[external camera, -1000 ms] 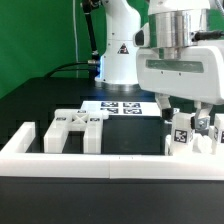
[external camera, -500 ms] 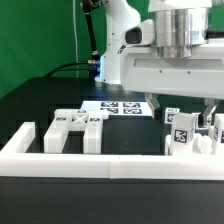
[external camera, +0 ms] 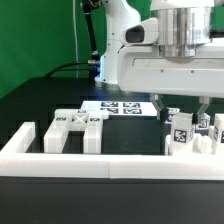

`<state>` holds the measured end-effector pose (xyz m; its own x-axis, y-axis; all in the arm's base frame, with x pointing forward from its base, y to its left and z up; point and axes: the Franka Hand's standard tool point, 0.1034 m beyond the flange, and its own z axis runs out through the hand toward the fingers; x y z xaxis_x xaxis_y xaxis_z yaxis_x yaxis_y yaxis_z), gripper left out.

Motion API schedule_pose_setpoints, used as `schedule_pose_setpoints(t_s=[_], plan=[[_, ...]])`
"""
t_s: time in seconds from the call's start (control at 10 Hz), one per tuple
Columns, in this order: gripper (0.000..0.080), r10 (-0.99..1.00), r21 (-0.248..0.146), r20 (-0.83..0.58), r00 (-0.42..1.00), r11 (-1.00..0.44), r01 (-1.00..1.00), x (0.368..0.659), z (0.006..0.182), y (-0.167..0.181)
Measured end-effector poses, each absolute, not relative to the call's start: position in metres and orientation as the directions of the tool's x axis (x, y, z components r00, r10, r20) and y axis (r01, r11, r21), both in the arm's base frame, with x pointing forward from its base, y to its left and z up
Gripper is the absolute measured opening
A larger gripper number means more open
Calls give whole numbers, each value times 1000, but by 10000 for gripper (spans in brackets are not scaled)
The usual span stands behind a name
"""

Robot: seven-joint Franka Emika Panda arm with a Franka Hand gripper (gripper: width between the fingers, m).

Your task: Assemble chair

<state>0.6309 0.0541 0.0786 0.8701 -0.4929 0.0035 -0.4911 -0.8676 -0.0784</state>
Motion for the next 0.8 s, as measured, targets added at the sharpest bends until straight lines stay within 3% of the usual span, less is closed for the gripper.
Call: schedule_pose_setpoints(t_s=[0.1,0.5,0.8], plan=[[286,-508,-79,2,861,-858,-507,631,79,54],[287,-672,-80,-15,741,-738,-671,631,79,55],[287,-840,-77,-32,542,-539,-839,631,79,54]])
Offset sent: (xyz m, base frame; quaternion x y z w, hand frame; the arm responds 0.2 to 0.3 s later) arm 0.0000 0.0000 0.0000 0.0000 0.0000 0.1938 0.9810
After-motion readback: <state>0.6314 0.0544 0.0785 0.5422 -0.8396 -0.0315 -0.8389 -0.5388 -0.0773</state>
